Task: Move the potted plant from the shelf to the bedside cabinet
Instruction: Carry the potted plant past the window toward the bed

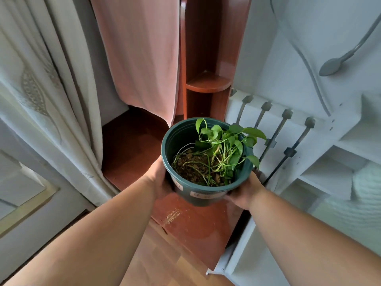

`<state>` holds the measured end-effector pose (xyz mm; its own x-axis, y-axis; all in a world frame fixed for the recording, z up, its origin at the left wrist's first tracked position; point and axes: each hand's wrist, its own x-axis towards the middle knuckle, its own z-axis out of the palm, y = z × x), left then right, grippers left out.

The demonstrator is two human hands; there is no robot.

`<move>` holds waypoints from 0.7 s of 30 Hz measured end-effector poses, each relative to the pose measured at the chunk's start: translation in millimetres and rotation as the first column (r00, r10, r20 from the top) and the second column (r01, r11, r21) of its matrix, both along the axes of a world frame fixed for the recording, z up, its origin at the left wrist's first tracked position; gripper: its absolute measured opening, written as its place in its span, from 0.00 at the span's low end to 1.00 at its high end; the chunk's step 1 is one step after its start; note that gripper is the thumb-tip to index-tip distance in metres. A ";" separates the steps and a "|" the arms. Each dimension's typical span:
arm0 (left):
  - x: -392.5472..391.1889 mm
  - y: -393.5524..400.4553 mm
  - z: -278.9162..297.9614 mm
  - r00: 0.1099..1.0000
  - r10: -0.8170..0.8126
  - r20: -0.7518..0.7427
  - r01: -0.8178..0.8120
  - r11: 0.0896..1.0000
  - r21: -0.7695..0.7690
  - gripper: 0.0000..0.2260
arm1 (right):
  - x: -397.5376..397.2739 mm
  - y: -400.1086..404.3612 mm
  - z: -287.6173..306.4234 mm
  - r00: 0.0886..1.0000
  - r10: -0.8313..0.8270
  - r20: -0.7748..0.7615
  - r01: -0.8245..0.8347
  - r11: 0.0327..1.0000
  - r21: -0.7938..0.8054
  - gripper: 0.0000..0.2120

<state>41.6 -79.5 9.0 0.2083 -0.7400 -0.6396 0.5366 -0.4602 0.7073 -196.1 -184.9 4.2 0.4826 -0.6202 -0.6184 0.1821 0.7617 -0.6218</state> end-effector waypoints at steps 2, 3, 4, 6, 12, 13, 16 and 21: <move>5.3 1.3 21.7 0.999 0.003 -0.045 -0.004 1.000 -0.029 0.27 | 1.4 -6.0 22.4 0.999 0.007 0.052 -0.004 0.999 -0.045 0.23; 7.1 1.0 29.7 0.998 0.008 -0.059 -0.011 0.999 -0.051 0.26 | 3.7 -9.7 31.0 0.997 -0.001 0.076 0.005 0.998 -0.060 0.23; 9.7 0.0 38.7 0.998 0.014 -0.066 -0.019 0.997 -0.080 0.26 | 7.7 -14.2 40.0 0.995 -0.011 0.097 0.018 0.998 -0.067 0.23; 15.3 -2.8 58.4 0.997 0.022 -0.073 -0.033 0.988 -0.149 0.28 | 18.1 -21.5 59.3 0.991 -0.002 0.133 0.015 0.996 -0.093 0.22; 40.5 14.1 84.5 0.986 0.143 -0.087 -0.156 0.974 -0.167 0.41 | 41.8 -22.8 78.9 0.986 0.021 0.166 0.000 0.992 -0.125 0.26; 45.7 18.2 85.6 0.980 0.180 -0.084 -0.192 0.969 -0.157 0.43 | 46.0 -21.5 79.4 0.984 0.032 0.177 -0.011 0.993 -0.119 0.25; 60.0 33.1 92.4 0.961 0.274 -0.033 -0.276 0.951 -0.139 0.47 | 65.0 -17.7 89.3 0.972 0.090 0.216 -0.065 0.991 -0.118 0.19; 69.0 92.3 85.2 0.922 0.387 -0.012 -0.386 0.917 -0.101 0.54 | 103.3 7.7 79.3 0.979 0.171 0.114 -0.157 0.980 -0.120 0.21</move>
<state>110.6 12.7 94.1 0.4954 -0.6606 -0.5641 0.6526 -0.1456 0.7436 -92.8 -177.1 83.6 0.6514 -0.5872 -0.4805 0.1405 0.7157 -0.6841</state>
